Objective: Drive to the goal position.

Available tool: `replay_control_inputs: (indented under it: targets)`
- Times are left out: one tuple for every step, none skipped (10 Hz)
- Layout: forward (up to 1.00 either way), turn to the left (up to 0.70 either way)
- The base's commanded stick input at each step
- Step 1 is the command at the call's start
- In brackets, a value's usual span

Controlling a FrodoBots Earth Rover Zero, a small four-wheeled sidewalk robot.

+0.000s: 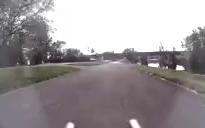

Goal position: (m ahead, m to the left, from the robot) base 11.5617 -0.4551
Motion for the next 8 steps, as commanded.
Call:
replay_control_inputs:
  targets:
    - [0.7,0.0]
    - [0.7,0.0]
    - [0.7,0.0]
    - [0.7,0.0]
    - [0.7,0.0]
    - [0.7,0.0]
    - [0.7,0.0]
    - [0.7,0.0]
